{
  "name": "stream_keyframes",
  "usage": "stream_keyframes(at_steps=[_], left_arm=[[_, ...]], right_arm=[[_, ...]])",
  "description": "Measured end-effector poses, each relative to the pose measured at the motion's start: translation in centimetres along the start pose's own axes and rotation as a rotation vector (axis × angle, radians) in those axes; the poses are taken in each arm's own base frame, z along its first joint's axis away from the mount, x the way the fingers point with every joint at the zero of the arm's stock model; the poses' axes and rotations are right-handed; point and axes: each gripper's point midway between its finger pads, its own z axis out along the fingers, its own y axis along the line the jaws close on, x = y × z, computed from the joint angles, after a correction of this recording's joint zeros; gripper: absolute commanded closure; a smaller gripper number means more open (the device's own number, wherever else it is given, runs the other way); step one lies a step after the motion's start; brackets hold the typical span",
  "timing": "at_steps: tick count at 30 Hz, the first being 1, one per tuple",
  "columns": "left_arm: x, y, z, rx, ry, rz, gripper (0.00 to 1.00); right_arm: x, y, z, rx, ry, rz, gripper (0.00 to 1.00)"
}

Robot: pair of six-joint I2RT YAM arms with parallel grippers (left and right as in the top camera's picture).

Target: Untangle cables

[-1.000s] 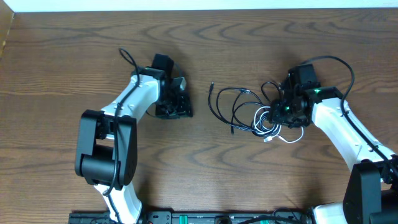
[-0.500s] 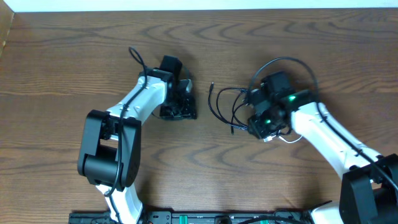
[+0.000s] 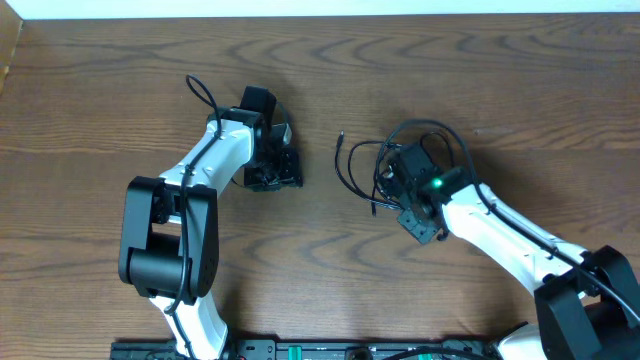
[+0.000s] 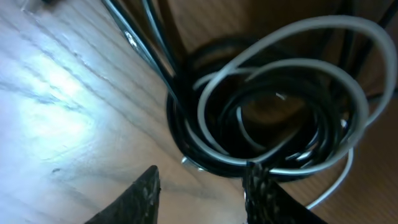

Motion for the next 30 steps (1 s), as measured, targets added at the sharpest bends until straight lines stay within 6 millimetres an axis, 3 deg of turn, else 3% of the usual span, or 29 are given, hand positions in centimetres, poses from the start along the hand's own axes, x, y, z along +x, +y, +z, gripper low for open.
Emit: stream_keyframes(at_steps=[4, 8, 19, 20, 23, 24, 26, 30], left_arm=[[0.0, 0.0, 0.0, -0.001, 0.001, -0.001, 0.49], [0.0, 0.1, 0.0, -0.003, 0.0, -0.001, 0.49], [0.0, 0.1, 0.0, -0.003, 0.001, -0.001, 0.49], [0.0, 0.1, 0.0, -0.003, 0.001, -0.001, 0.49], [0.1, 0.1, 0.0, -0.004, 0.004, -0.002, 0.49], [0.2, 0.1, 0.0, -0.005, 0.006, -0.003, 0.49], [0.2, 0.1, 0.0, -0.005, 0.008, -0.004, 0.49], [0.2, 0.1, 0.0, -0.005, 0.009, -0.004, 0.49]], right_arm=[[-0.2, -0.1, 1.5, 0.029, -0.047, -0.009, 0.94], [-1.1, 0.3, 2.1, 0.017, -0.106, 0.017, 0.99], [-5.5, 2.2, 0.6, -0.165, -0.271, 0.262, 0.95], [-6.1, 2.2, 0.2, -0.175, -0.284, 0.268, 0.91], [-7.4, 1.9, -1.2, -0.194, -0.306, 0.26, 0.65], [-7.4, 2.0, -1.5, -0.198, -0.303, 0.246, 0.59], [-6.8, 2.3, -1.5, -0.205, -0.273, 0.216, 0.65], [-4.4, 3.0, -1.0, -0.223, -0.174, 0.183, 0.67]])
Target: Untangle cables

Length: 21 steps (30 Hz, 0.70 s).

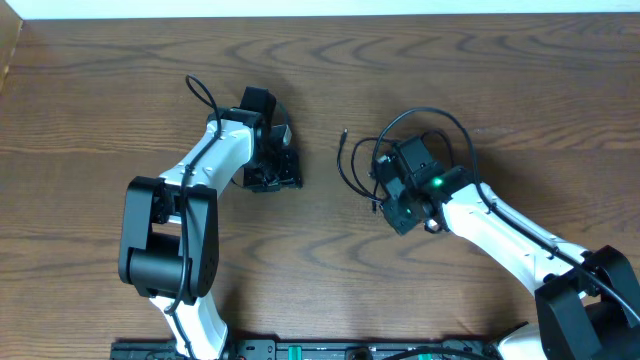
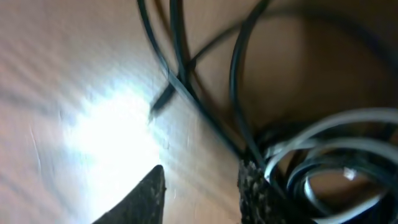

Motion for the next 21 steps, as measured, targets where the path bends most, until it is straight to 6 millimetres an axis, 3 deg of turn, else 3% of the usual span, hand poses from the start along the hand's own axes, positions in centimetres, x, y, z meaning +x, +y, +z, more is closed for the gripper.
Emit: stream_keyframes(at_steps=[8, 16, 21], left_arm=[[0.0, 0.0, 0.0, 0.0, 0.0, 0.0, 0.49], [0.0, 0.0, 0.0, 0.0, 0.0, 0.0, 0.49], [0.0, 0.0, 0.0, 0.0, 0.0, 0.0, 0.49]], right_arm=[[4.7, -1.8, -0.6, 0.094, 0.207, -0.182, 0.6], [3.4, -3.2, 0.6, 0.175, 0.134, -0.307, 0.6], [4.5, -3.8, 1.3, 0.202, 0.158, -0.368, 0.64]])
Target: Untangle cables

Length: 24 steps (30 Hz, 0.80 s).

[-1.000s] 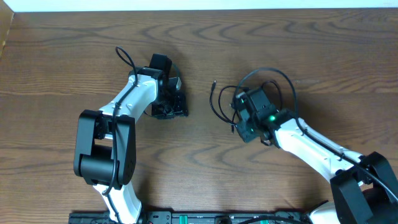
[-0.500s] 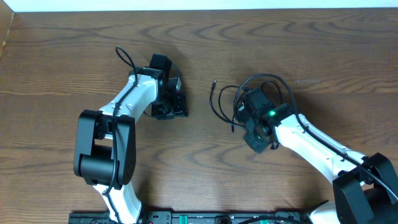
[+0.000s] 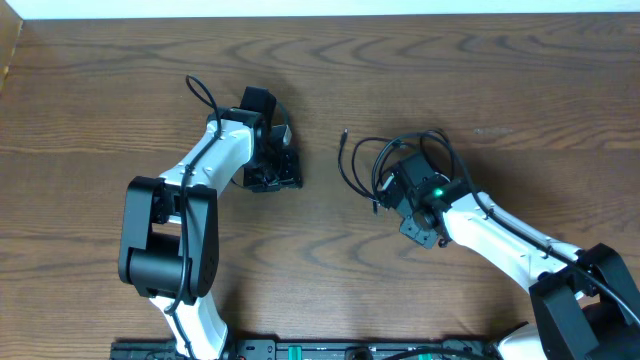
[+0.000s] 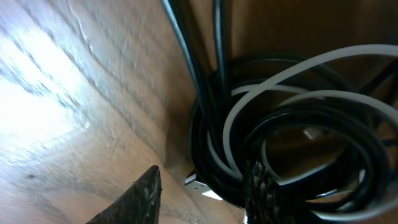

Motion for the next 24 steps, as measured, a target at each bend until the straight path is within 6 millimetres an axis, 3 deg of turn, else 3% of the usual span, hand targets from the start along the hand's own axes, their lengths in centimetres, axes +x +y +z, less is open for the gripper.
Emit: stream_keyframes(at_steps=[7, 10, 17, 24], left_arm=[[0.0, 0.0, 0.0, 0.0, 0.0, 0.0, 0.49], [0.0, 0.0, 0.0, 0.0, 0.0, 0.001, 0.49], [0.3, -0.7, 0.0, 0.043, 0.016, 0.022, 0.49], [1.4, -5.1, -1.0, 0.323, 0.053, 0.169, 0.48]], right_arm=[[0.1, -0.8, 0.6, 0.063, -0.006, -0.027, 0.92], [0.0, -0.9, 0.7, 0.069, -0.015, -0.027, 0.99], [-1.9, -0.9, 0.7, 0.046, -0.107, 0.134, 0.99], [-5.1, 1.3, -0.2, -0.189, -0.253, 0.357, 0.99]])
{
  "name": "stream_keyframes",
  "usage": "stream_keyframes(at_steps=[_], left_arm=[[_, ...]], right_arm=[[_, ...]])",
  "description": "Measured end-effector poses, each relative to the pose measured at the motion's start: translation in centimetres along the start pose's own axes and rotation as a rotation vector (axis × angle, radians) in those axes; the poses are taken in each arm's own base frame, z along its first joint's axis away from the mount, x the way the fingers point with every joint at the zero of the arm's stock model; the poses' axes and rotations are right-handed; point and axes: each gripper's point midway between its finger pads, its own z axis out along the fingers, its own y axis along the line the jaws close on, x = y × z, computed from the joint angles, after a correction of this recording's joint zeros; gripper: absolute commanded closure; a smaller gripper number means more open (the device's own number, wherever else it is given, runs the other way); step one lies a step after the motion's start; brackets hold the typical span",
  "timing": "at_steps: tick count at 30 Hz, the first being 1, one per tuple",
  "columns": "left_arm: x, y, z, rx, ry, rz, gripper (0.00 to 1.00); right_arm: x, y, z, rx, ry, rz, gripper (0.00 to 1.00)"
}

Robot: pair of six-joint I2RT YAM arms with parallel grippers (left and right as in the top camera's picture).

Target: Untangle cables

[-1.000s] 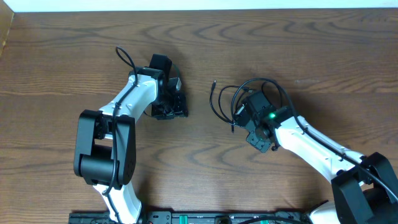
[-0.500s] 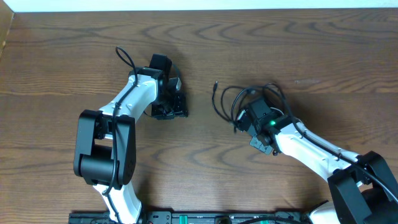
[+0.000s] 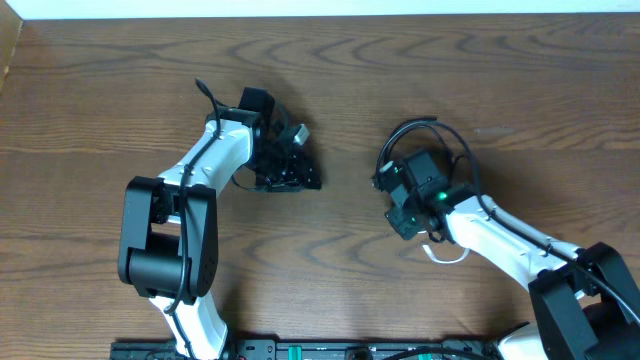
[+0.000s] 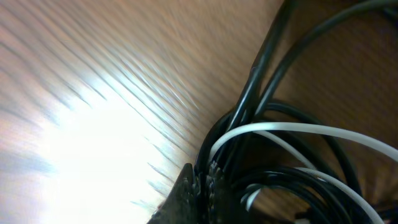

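Observation:
A tangle of black cables with a white cable running through it lies right of the table's middle. In the right wrist view the black strands and the white loops fill the right half. My right gripper sits at the bundle's left edge, and its fingers are pressed together on a black strand. My left gripper rests on the wood to the left, apart from the bundle. Its jaws cannot be made out from above.
The brown wooden table spreads all round. A white strip runs along its far edge. The arm bases and a black rail stand at the near edge. Glare whitens the wood in the right wrist view.
My right gripper has shut on a black strand at the bundle's left edge. The loose black end left of the bundle is gone and a white loop shows below the right arm. The left gripper turned rightward.
The right gripper stood open over the coiled black and white cables, then at the bundle's left edge by single strands, then over the coil again. Now it is shut on a black strand and the bundle sits more compactly. The left gripper stayed still until now.

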Motion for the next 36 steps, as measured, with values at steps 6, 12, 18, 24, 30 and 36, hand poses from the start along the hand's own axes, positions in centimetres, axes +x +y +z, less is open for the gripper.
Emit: stream_keyframes(at_steps=[6, 12, 18, 24, 30, 36], left_arm=[[0.2, -3.8, -0.4, 0.226, 0.0, 0.09, 0.48], [0.3, -6.4, -1.2, 0.383, -0.007, 0.127, 0.48], [0.4, -8.0, -2.0, 0.485, -0.011, 0.137, 0.47], [0.5, -8.6, -2.2, 0.52, -0.011, 0.143, 0.42], [0.2, -9.7, -1.5, 0.526, -0.019, 0.201, 0.42], [-1.5, -9.2, -0.5, 0.44, -0.05, 0.155, 0.42]], right_arm=[[-3.5, -0.3, -1.8, -0.208, -0.15, 0.245, 0.99], [-5.5, -2.0, -4.2, -0.404, -0.256, 0.457, 0.99], [-6.0, -3.0, -6.3, -0.567, -0.3, 0.598, 0.99], [-7.3, -3.7, -8.5, -0.709, -0.37, 0.663, 0.99], [-8.8, -2.6, -11.1, -0.871, -0.431, 0.612, 0.99], [-8.7, -0.8, -13.3, -1.024, -0.433, 0.539, 0.99]])
